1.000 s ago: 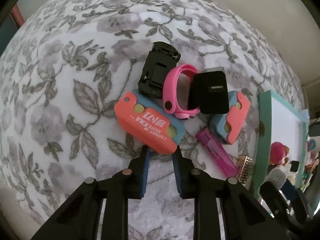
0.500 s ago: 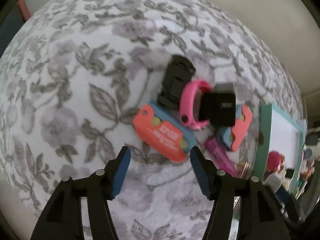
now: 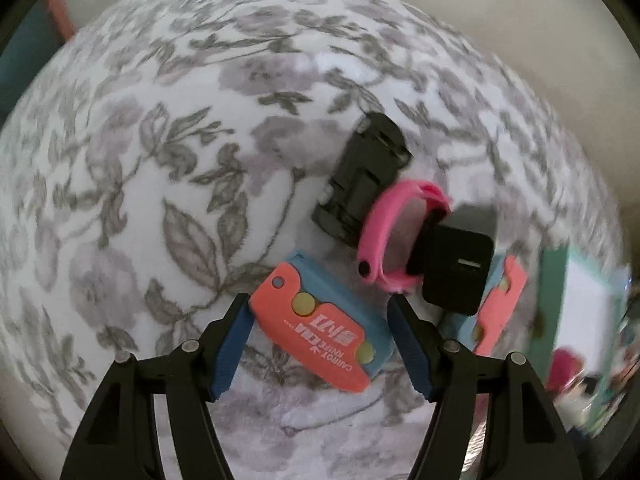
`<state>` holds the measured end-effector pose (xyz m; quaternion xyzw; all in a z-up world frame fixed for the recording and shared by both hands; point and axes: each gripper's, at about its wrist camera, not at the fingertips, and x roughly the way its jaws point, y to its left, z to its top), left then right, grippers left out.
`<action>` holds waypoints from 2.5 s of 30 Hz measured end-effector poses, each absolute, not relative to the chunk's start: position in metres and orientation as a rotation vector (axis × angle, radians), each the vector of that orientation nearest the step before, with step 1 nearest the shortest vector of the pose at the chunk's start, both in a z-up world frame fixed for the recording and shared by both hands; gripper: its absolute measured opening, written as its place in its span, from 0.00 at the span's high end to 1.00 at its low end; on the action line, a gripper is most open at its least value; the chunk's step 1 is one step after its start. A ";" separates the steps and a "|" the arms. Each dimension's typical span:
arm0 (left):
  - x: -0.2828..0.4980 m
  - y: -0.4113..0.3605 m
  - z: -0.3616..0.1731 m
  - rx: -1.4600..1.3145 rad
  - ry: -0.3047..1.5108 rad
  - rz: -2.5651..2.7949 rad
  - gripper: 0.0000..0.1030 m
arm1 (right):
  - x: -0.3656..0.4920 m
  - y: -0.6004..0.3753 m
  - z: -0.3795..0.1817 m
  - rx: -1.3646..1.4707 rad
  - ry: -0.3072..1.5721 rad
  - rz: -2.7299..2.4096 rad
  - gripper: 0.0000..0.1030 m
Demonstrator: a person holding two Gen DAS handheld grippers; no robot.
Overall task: Organize rigid objects
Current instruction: 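Grasp the orange-and-blue case with the left gripper while the right gripper holds the cube, then lower the case and white cube into the tray and open both grippers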
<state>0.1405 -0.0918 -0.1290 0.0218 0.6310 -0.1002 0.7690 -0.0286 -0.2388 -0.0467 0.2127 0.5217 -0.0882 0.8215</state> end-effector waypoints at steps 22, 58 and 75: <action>0.110 -0.077 -0.079 -0.042 1.276 -0.387 0.33 | -0.032 -0.245 -0.040 0.464 1.089 -0.191 0.41; 0.054 -0.253 -0.033 0.104 1.176 -0.749 0.32 | -0.091 -0.382 -0.039 0.612 0.951 -0.548 0.40; 0.062 -0.261 -0.053 0.124 1.206 -0.731 0.35 | -0.081 -0.384 -0.053 0.563 0.989 -0.554 0.40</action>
